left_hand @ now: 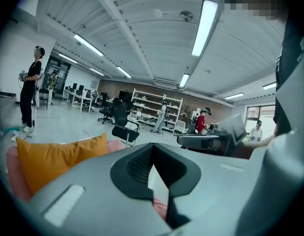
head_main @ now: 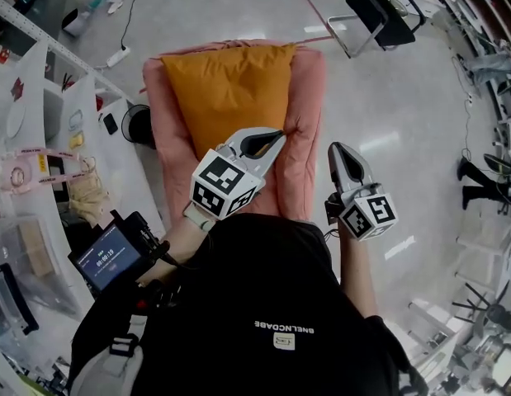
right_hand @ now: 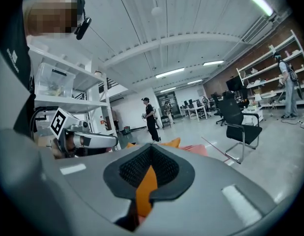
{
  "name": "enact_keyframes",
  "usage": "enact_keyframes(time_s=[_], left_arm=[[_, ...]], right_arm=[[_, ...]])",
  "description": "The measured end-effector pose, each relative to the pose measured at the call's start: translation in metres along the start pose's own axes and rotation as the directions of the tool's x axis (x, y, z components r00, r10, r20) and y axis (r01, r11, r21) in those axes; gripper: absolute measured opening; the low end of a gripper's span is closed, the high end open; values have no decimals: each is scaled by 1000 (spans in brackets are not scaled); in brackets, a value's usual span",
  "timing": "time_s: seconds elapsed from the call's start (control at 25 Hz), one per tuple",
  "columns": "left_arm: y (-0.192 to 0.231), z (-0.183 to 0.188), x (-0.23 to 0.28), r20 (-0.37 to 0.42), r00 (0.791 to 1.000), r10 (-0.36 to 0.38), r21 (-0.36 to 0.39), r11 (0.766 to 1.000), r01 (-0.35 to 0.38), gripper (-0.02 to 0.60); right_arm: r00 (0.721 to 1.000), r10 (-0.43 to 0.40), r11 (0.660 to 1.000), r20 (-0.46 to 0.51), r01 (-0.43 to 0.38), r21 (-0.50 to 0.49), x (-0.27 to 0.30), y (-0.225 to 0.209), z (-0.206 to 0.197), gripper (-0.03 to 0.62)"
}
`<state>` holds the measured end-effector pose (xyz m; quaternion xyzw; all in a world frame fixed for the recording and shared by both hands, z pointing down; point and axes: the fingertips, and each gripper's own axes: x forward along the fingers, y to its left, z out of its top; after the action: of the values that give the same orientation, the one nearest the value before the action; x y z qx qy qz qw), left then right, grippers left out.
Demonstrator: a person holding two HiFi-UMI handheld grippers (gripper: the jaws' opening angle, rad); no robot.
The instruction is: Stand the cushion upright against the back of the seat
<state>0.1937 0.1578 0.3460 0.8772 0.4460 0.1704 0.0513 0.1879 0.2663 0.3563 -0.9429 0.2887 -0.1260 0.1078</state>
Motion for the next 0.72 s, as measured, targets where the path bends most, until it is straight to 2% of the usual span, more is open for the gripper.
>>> enact_keyframes(time_s=[0.4,0.72], left_arm=[[12,7,-18,62,997,56,63,996,-60,14],[11,7,-25,93,993,76,21,997,-79,17]], right_arm=[[998,65,998,12,-64,-16,15,21,-1,6],[996,82,996,35,-80,-39,16,30,10,6]])
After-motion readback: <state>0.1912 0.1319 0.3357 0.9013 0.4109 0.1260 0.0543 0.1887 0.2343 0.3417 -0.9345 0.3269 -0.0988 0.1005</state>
